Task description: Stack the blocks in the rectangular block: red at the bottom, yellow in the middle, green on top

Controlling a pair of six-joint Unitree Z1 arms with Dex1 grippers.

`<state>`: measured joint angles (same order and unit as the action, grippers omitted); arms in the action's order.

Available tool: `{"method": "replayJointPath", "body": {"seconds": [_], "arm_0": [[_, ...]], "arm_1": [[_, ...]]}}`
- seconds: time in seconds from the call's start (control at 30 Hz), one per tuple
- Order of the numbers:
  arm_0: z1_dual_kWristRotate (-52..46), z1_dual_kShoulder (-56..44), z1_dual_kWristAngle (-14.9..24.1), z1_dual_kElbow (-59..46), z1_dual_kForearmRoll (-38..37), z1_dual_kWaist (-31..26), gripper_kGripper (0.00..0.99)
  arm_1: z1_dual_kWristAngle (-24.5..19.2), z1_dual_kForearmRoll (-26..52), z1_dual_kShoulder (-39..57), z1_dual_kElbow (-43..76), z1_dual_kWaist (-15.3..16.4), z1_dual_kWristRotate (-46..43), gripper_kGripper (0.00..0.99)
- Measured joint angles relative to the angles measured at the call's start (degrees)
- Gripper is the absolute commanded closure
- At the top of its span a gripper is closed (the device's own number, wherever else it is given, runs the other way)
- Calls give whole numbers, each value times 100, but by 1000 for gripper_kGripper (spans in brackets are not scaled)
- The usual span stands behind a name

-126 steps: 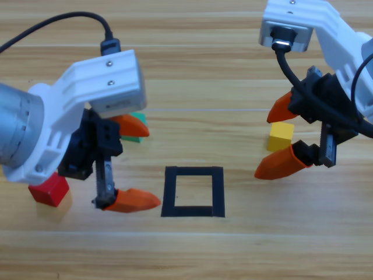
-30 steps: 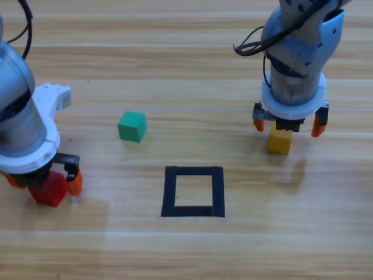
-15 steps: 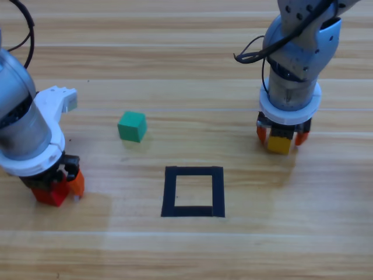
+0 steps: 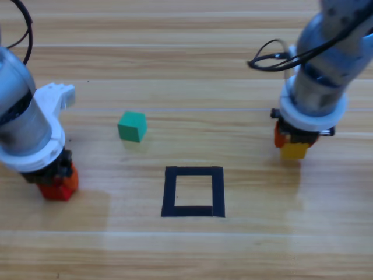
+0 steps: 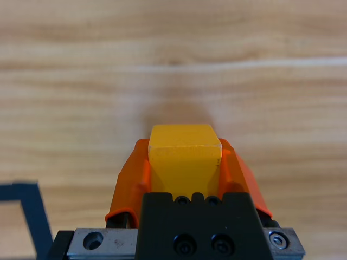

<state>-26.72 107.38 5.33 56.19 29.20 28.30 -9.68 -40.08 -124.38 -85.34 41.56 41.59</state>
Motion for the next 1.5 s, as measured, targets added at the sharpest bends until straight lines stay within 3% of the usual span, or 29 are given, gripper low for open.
{"method": "replayJointPath", "body": {"seconds": [0.13, 0.4, 0.5, 0.6, 0.8, 0.9, 1.5], "arm_0": [[-313, 0, -18, 497, 13, 277, 952], [-454, 336, -775, 1151, -151, 1247, 958], [-731, 751, -844, 1507, -135, 1561, 958], [-1132, 1100, -662, 2009, 236, 1891, 956], [-1831, 1919, -113, 4060, 1842, 2507, 958], [-2080, 2184, 29, 4634, 2285, 2646, 956], [-3254, 2404, 267, 4825, 2740, 2730, 956]], "arm_1": [[424, -1, 738, 280, -22, -485, 990], [497, -157, 1221, 284, -24, -485, 990], [497, -191, 1221, 284, -19, -484, 990], [497, -231, 1221, 283, -16, -485, 990], [571, -274, 1221, 282, -7, -484, 990], [591, -274, 1221, 282, -6, -485, 990], [820, -274, 1218, 260, 2, -583, 990]]}}
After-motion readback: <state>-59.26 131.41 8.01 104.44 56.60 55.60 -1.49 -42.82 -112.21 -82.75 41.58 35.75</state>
